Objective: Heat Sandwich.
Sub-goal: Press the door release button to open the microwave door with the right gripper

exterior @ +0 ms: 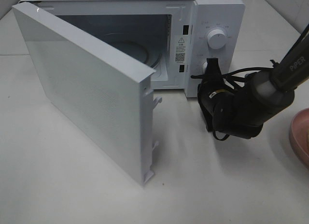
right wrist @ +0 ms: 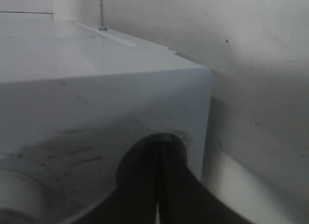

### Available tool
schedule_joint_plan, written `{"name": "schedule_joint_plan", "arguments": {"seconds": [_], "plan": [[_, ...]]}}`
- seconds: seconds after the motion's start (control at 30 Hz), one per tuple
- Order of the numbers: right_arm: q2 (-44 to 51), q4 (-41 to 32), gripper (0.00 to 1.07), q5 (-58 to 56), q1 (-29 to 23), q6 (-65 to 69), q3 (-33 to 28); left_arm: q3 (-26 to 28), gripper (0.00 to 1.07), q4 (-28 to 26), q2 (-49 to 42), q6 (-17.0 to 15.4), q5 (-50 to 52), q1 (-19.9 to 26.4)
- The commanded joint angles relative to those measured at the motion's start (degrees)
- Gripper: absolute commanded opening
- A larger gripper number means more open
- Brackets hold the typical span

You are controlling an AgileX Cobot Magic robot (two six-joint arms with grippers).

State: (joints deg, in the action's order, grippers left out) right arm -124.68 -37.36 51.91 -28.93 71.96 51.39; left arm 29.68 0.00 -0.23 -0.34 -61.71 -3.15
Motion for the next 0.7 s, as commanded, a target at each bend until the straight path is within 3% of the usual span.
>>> {"name": "schedule_joint_plan", "arguments": {"seconds": [0.03, 0.7], "plan": [[0.69, 6.99, 0.0, 11.86, 2.29, -0.8, 6.02, -0.06, 0.98, 0.0, -0.97, -0.23, 0.29, 0.11], [3.04, 7.45, 0.0, 4.13, 2.18, 0.29, 1.83, -0.06, 0.98, 0.0, -0.97, -0.23, 0.29, 0.11]]}}
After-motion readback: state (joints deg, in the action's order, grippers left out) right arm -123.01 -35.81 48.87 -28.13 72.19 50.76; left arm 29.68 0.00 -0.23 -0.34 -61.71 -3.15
